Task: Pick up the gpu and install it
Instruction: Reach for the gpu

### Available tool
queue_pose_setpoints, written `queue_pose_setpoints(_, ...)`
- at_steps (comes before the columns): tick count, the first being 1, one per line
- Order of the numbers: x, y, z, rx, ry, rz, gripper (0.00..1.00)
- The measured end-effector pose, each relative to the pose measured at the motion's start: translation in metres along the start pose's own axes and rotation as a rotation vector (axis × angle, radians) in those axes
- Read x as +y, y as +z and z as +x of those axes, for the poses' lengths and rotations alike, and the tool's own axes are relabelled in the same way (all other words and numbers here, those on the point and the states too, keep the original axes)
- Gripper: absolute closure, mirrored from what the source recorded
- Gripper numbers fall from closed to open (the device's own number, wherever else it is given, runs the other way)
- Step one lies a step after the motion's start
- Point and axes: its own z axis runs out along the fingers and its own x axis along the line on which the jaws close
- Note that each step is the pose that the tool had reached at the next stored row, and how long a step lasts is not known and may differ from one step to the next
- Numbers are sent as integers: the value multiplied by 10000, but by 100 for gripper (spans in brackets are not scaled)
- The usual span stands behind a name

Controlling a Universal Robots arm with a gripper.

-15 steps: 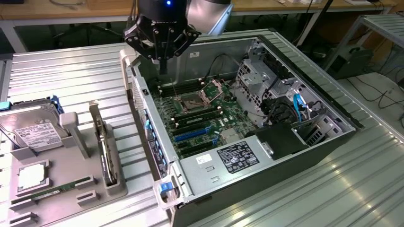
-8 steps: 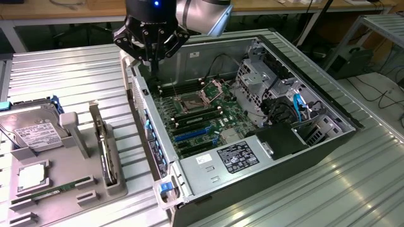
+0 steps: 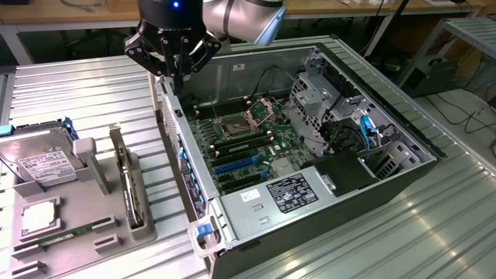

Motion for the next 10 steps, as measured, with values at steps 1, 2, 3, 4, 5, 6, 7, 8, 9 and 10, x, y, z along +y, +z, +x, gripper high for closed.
queue_pose_setpoints(1,-1,0,18,0,0,0,89)
queue_pose_setpoints(2,-3,-1,34,0,0,0,89)
queue_pose_setpoints(3,-4,-1,51,0,0,0,89)
queue_pose_setpoints(4,-5,-2,69,0,0,0,89)
queue_pose_setpoints(5,-7,-2,92,-1,-1,-1,89)
queue_pose_setpoints(6,-8,-2,107,-1,-1,-1,89)
queue_pose_setpoints(7,-10,-3,120,-1,-1,-1,89)
queue_pose_setpoints(8,-11,-3,135,-1,-1,0,89)
queue_pose_setpoints(9,-12,-4,150,-1,-1,-1,89)
queue_pose_setpoints(10,-13,-4,165,-1,0,-1,89)
